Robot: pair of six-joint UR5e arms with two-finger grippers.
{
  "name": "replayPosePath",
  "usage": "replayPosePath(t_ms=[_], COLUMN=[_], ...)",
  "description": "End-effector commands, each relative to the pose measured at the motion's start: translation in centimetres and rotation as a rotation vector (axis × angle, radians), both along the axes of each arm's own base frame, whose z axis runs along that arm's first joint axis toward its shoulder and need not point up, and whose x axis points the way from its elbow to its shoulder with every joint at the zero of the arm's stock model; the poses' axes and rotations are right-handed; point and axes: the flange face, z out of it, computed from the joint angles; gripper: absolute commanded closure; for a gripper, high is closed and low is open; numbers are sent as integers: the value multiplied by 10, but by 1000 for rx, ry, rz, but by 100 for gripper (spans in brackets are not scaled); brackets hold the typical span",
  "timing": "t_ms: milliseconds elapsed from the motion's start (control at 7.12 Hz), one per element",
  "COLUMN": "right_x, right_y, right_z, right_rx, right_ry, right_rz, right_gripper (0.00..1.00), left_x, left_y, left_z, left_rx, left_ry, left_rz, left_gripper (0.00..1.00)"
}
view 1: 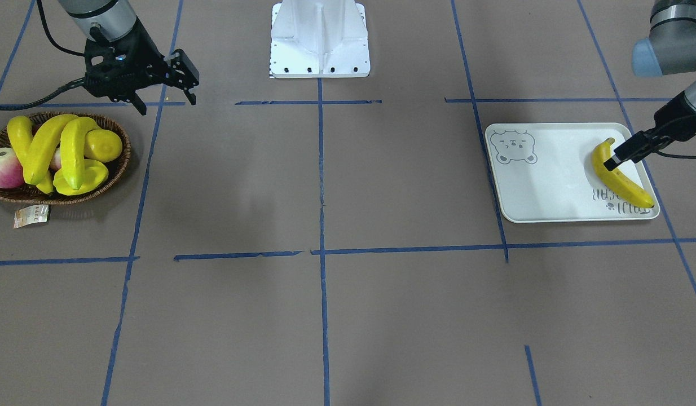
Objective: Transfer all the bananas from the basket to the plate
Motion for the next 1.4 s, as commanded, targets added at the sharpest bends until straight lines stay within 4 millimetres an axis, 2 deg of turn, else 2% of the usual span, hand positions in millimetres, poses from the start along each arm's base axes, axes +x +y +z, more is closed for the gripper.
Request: replayPosePath(t_ms=[0, 140, 281, 421, 561, 842, 1263], right_x=[36, 48, 54, 57, 51, 46, 40], right_y=[14, 19, 21, 23, 19, 14, 11], right_z=[55, 85, 102, 115, 143, 159, 166], right_rx=[56, 73, 66, 62, 38, 23, 12], right_ry=[16, -9, -1, 23, 64, 88, 97], right_rz=[-24, -16, -8, -27, -36, -37, -41], right_gripper=[0, 0, 0, 0, 0, 0, 5], left_x=[29, 29, 30, 29, 29, 29, 30], left_y=[5, 5, 5, 5, 5, 5, 5], left_z=[-16, -19, -19, -20, -21, -21, -20], left_rx=[35, 39, 40, 41, 44, 43, 42], left_ry=[13, 16, 16, 17, 19, 18, 16], left_rz=[58, 58, 58, 58, 58, 58, 59], left_gripper=[0, 0, 0, 0, 0, 0, 0])
